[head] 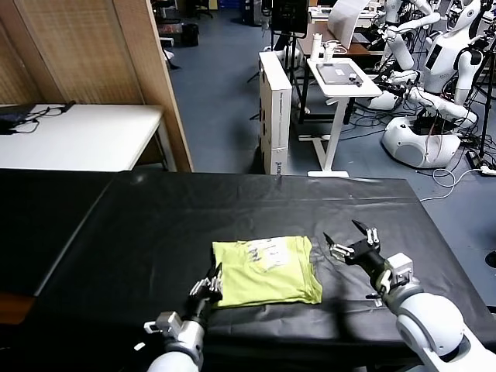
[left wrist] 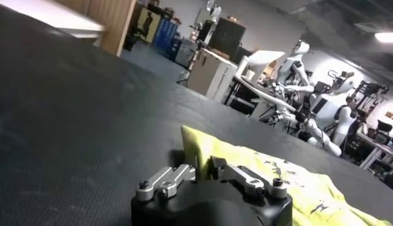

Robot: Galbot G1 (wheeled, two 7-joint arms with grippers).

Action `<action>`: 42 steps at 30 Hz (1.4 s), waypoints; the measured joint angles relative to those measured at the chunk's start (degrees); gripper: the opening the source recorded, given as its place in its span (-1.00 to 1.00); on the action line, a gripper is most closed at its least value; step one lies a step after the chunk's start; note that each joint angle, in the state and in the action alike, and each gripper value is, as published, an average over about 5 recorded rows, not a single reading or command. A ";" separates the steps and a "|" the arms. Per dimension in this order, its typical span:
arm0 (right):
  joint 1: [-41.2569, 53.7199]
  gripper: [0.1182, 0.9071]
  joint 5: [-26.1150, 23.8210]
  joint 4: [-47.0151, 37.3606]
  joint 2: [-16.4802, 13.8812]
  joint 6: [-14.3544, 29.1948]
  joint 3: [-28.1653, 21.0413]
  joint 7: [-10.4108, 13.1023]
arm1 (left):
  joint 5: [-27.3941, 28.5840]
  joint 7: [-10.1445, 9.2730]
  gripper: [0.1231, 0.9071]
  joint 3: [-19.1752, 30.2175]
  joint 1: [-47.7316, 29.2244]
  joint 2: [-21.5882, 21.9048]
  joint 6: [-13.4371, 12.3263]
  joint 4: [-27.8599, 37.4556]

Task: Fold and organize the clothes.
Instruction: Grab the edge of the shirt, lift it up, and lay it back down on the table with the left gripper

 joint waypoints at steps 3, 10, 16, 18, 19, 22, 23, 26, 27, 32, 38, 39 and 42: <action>0.06 1.00 -0.07 -0.08 0.22 0.02 0.00 0.02 | -0.01 0.00 -0.92 -1.22 -0.15 4.65 -0.06 -1.33; 0.05 1.00 -0.31 -0.38 0.97 0.14 0.25 0.05 | 0.06 -0.18 -0.92 -3.69 0.21 13.49 -0.08 -3.51; 0.22 1.00 -0.93 -0.82 2.08 0.26 -0.44 0.04 | -1.25 -0.56 -0.92 -6.59 -0.23 19.50 1.07 -5.68; 0.33 1.00 -1.08 -0.98 2.36 0.30 -0.66 0.04 | -2.69 -0.93 -0.92 -7.83 -0.30 21.43 1.63 -6.62; 0.39 1.00 -1.15 -1.06 2.49 0.32 -0.76 0.04 | -3.55 -1.19 -0.92 -8.52 -0.24 22.43 1.95 -7.10; 0.55 1.00 -1.41 -1.30 2.90 0.37 -1.17 0.04 | -6.91 -2.09 -0.92 -11.02 0.24 25.45 3.04 -8.57; 0.60 1.00 -1.51 -1.38 3.04 0.39 -1.34 0.04 | -8.21 -2.46 -0.92 -11.97 0.47 26.46 3.43 -9.10; 0.78 1.00 -1.89 -1.65 3.49 0.44 -1.89 0.04 | -12.24 -4.24 -0.92 -14.82 0.92 29.20 4.76 -10.76; 0.83 1.00 -2.03 -1.73 3.65 0.45 -2.06 0.04 | -13.56 -5.05 -0.92 -15.48 0.89 29.85 5.31 -11.45; 0.69 1.00 -2.77 -1.83 4.30 0.46 -2.56 0.05 | -18.23 -9.06 -0.92 -15.66 -0.45 30.69 8.12 -15.75; -0.75 1.00 -4.41 -1.65 5.12 0.62 -1.79 0.07 | -20.03 -10.69 -0.92 -9.67 -3.51 27.13 9.92 -18.30; -1.10 1.00 -4.75 -1.53 5.34 0.69 -1.67 0.07 | -19.69 -10.36 -0.92 -8.05 -4.03 25.98 9.85 -18.00; -2.21 1.00 -5.15 -0.98 6.06 1.18 -1.49 0.07 | -17.51 -8.70 -0.92 -2.61 -5.66 21.67 9.23 -15.73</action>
